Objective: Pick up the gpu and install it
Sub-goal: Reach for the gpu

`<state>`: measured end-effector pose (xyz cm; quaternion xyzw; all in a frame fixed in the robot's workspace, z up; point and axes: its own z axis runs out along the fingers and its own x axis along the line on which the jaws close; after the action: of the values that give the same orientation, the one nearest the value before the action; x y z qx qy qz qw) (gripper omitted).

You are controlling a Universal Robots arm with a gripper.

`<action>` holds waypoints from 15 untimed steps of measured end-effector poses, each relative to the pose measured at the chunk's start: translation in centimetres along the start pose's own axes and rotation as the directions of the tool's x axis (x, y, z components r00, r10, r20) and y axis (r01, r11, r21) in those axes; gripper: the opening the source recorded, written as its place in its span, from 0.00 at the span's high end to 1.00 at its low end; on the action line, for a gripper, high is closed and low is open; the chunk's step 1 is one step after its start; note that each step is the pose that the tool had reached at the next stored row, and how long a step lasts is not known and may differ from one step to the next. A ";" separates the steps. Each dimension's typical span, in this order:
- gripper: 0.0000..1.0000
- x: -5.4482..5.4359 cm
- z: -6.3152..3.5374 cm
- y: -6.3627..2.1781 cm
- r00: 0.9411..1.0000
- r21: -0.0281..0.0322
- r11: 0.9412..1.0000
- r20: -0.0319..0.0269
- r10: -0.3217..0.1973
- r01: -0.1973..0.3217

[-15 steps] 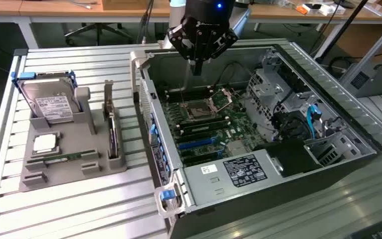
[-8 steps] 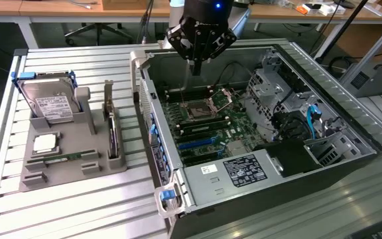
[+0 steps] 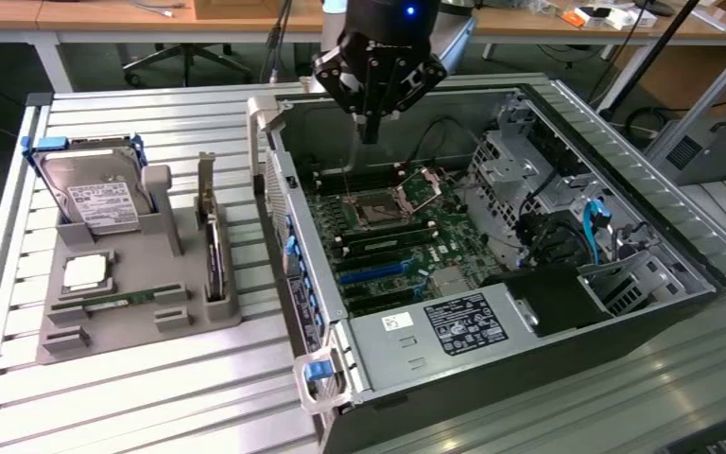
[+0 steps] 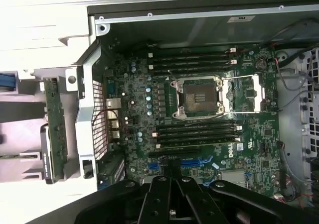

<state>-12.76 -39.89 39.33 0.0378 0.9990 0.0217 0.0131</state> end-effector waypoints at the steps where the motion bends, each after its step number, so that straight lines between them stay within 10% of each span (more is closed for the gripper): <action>1: 0.89 0.0 0.00 0.00 1.000 0.000 1.000 0.000 0.000 0.000; 15: 0.89 0.6 -0.01 -0.04 1.000 0.000 1.000 0.000 0.000 0.000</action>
<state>-13.33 -39.89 39.33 0.0379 0.9990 0.0217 0.0131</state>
